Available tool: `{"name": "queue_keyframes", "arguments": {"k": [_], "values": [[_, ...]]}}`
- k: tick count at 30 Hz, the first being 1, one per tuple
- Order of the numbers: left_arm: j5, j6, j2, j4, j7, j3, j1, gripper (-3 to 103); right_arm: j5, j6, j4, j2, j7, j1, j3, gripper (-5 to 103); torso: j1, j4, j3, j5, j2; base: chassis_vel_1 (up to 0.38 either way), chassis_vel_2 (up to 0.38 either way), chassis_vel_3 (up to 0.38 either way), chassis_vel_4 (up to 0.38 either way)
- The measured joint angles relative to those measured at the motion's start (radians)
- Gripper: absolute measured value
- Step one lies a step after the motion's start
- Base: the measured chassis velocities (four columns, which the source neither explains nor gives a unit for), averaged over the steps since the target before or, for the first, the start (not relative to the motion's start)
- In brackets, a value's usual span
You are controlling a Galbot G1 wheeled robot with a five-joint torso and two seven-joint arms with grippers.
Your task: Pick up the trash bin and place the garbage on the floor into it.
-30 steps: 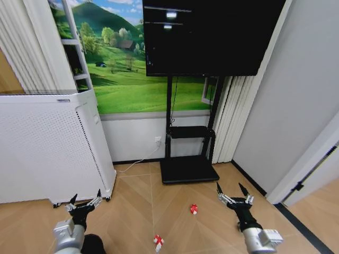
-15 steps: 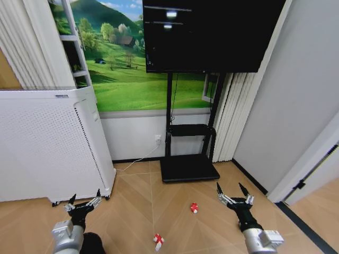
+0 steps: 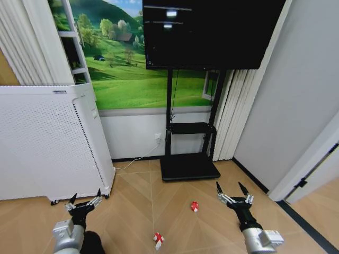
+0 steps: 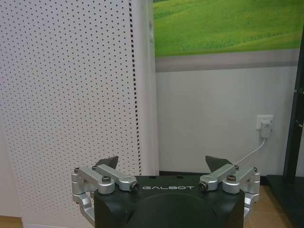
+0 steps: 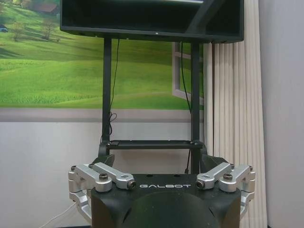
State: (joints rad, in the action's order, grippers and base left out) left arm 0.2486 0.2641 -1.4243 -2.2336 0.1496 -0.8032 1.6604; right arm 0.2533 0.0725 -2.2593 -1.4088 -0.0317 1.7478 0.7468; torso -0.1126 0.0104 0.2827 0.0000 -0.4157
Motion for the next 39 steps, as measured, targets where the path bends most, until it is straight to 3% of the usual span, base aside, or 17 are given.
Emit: {"name": "queue_keyframes", "arguments": {"k": [21, 39], "values": [[-0.003, -0.003, 0.003, 0.013, 0.000, 0.003, -0.001, 100, -0.004, 0.006, 0.005, -0.003, -0.009, 0.004, 0.000, 100, 0.029, 0.0000, -0.062, 0.0000, 0.092, 0.000, 0.000, 0.000, 0.000], [-0.012, 0.030, -0.002, 0.005, -0.021, 0.009, -0.004, 100, 0.001, 0.012, 0.012, 0.002, -0.018, -0.005, 0.002, 100, 0.029, 0.0000, -0.062, 0.0000, 0.091, 0.000, 0.000, 0.000, 0.000]]}}
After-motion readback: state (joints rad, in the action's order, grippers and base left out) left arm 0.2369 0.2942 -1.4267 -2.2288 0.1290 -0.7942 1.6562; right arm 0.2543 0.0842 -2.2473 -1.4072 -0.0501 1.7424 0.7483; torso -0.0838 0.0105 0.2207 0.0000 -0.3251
